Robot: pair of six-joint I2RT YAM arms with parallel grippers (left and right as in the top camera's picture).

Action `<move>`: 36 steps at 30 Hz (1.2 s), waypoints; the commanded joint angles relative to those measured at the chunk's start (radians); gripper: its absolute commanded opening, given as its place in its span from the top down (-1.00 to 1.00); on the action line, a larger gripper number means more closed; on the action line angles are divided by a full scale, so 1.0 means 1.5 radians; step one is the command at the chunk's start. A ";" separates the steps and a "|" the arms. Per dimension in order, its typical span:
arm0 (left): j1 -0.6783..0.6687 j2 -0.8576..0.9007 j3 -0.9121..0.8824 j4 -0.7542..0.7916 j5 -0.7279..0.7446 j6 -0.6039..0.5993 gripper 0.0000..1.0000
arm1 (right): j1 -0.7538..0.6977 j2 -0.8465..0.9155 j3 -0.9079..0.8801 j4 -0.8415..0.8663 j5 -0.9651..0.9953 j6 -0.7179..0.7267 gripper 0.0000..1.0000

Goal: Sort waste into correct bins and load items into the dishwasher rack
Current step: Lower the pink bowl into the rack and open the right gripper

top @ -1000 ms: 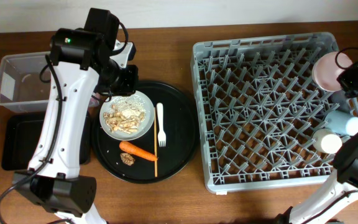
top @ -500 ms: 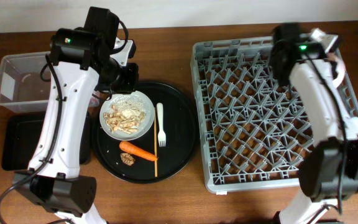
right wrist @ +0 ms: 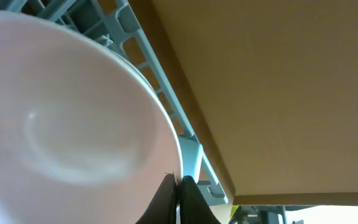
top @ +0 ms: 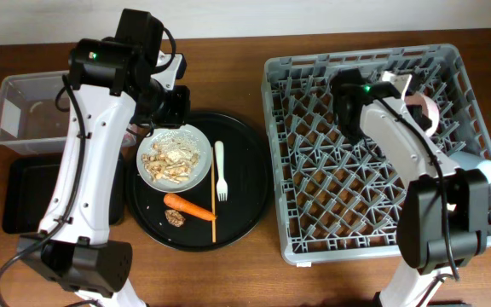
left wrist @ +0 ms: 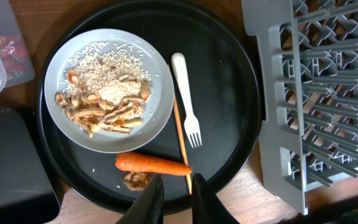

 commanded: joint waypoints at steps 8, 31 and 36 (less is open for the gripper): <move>-0.001 -0.013 0.002 0.004 -0.002 0.008 0.68 | 0.011 -0.004 -0.013 -0.013 0.080 0.008 0.91; -0.001 -0.013 0.002 0.001 -0.027 0.009 0.67 | -0.385 0.066 0.290 -0.006 -0.969 -0.158 -0.10; -0.001 -0.013 0.002 -0.002 -0.027 0.009 0.67 | -0.385 0.109 0.289 -0.002 -0.923 -0.157 0.16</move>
